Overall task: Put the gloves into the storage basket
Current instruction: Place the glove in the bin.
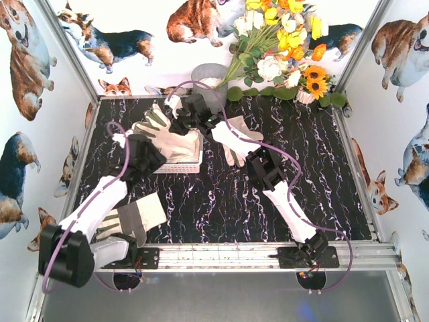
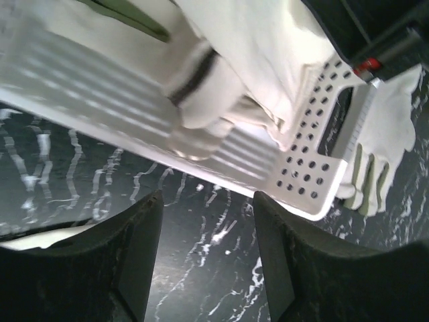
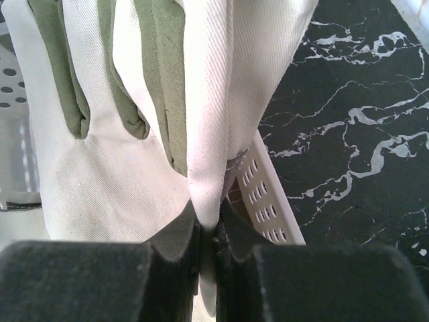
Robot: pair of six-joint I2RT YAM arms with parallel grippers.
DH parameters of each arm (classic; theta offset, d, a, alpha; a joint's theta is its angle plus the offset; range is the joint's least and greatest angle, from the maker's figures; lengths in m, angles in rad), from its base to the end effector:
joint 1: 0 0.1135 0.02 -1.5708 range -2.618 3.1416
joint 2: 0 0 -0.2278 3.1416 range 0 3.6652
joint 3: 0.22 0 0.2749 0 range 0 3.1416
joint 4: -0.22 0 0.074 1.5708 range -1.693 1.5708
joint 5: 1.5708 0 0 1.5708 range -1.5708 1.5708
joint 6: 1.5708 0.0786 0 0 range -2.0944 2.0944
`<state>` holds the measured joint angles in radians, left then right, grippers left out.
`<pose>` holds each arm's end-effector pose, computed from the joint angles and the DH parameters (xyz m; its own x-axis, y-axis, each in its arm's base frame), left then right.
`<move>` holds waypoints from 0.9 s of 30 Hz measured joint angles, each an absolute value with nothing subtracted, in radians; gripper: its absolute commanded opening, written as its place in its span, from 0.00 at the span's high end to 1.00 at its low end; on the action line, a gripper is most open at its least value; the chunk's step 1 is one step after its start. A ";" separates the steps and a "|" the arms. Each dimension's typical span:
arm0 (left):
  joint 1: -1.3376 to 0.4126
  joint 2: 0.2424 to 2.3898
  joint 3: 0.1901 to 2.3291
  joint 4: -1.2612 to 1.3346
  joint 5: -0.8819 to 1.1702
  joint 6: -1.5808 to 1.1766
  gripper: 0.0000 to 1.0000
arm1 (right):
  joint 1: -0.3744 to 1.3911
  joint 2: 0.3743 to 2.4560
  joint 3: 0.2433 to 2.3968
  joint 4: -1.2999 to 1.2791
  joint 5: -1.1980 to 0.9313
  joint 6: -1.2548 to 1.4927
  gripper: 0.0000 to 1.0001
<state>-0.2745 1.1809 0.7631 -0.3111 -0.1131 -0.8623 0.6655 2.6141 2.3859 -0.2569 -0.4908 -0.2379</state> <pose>0.3070 -0.0772 0.1689 -0.5602 -0.6261 -0.5424 -0.3643 0.7743 -0.5175 0.4637 0.4110 0.1591 -0.1508 -0.3826 -0.9115 -0.9344 0.3562 0.0051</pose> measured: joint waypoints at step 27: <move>0.073 1.099 0.629 -0.299 0.119 -0.807 0.31 | 0.663 2.595 2.307 -0.371 -0.595 -0.293 1.00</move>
